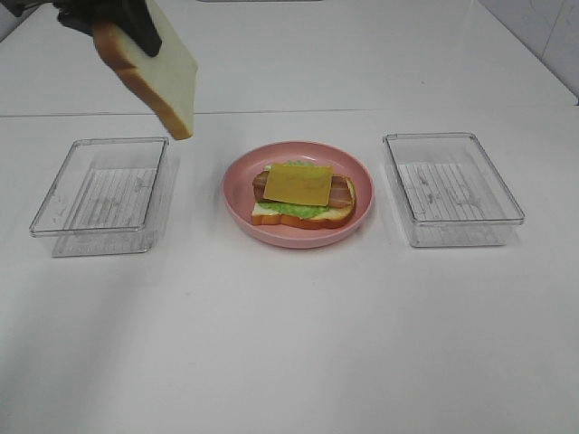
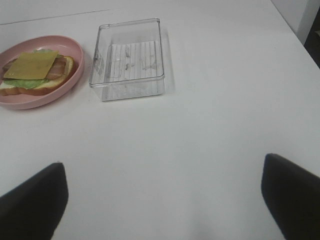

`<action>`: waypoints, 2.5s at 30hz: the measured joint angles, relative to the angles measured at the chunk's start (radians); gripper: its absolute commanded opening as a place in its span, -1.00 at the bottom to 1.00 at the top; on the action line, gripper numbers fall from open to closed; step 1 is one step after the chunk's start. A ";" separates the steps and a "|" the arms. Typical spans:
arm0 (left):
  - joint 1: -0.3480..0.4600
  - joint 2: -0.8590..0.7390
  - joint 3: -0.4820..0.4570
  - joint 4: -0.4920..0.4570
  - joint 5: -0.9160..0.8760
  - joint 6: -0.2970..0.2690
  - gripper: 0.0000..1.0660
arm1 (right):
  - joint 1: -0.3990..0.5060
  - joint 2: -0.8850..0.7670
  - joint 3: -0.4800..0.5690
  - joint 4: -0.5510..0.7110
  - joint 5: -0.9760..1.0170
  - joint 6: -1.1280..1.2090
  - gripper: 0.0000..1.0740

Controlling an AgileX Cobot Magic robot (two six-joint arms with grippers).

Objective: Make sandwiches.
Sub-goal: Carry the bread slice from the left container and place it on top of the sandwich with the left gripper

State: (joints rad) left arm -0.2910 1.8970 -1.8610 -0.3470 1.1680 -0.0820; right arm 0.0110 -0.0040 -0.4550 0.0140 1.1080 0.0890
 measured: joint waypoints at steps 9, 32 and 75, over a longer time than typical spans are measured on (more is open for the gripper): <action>0.000 0.056 0.000 -0.233 -0.074 0.104 -1.00 | 0.000 0.000 0.000 0.000 0.000 0.000 0.83; -0.026 0.438 0.000 -0.772 -0.162 0.482 -1.00 | 0.000 0.000 0.000 0.000 0.000 0.000 0.83; -0.035 0.534 -0.094 -0.581 -0.181 0.384 0.28 | 0.000 0.000 0.000 0.000 0.000 0.000 0.83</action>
State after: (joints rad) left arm -0.3260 2.4310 -1.9550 -0.9280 0.9870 0.3020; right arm 0.0110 -0.0040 -0.4550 0.0140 1.1080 0.0890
